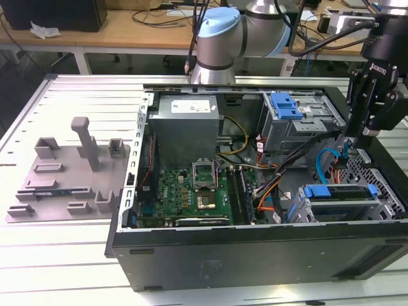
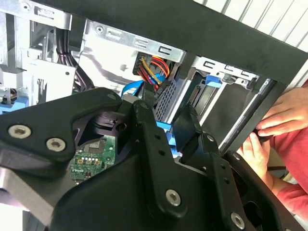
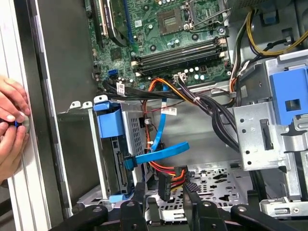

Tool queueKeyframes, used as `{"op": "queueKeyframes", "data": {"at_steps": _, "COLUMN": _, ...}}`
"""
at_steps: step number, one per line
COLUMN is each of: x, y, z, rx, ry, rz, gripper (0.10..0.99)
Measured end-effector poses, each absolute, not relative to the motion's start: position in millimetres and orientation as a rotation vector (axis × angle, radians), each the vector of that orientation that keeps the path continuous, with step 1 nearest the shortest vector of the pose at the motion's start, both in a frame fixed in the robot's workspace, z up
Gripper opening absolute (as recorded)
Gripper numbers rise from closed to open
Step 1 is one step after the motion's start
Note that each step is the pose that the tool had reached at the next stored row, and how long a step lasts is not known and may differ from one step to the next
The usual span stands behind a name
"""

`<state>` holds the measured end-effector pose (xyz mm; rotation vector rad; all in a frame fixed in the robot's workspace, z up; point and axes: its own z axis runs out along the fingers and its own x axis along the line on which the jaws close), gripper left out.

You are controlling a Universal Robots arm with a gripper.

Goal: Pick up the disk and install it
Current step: 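Insert the first disk wire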

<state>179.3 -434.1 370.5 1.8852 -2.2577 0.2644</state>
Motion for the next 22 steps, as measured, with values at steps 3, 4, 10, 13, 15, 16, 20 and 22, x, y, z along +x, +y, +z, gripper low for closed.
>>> {"op": "queueKeyframes", "data": {"at_steps": 3, "x": 179, "y": -434, "z": 368, "rx": 1.885, "ry": -2.257, "rz": 0.265, "gripper": 0.443}}
{"op": "queueKeyframes", "data": {"at_steps": 4, "x": 179, "y": -434, "z": 367, "rx": 1.885, "ry": -2.257, "rz": 0.265, "gripper": 0.443}}
{"op": "queueKeyframes", "data": {"at_steps": 10, "x": 182, "y": -434, "z": 362, "rx": 1.884, "ry": -2.256, "rz": 0.266, "gripper": 0.290}}
{"op": "queueKeyframes", "data": {"at_steps": 13, "x": 182, "y": -434, "z": 358, "rx": 1.881, "ry": -2.252, "rz": 0.273, "gripper": 0.290}}
{"op": "queueKeyframes", "data": {"at_steps": 15, "x": 182, "y": -434, "z": 357, "rx": 1.874, "ry": -2.246, "rz": 0.285, "gripper": 0.290}}
{"op": "queueKeyframes", "data": {"at_steps": 16, "x": 182, "y": -434, "z": 357, "rx": 1.868, "ry": -2.242, "rz": 0.294, "gripper": 0.290}}
{"op": "queueKeyframes", "data": {"at_steps": 20, "x": 182, "y": -433, "z": 353, "rx": 1.847, "ry": -2.247, "rz": 0.304, "gripper": 0.290}}
{"op": "queueKeyframes", "data": {"at_steps": 22, "x": 182, "y": -431, "z": 351, "rx": 1.834, "ry": -2.256, "rz": 0.302, "gripper": 0.290}}
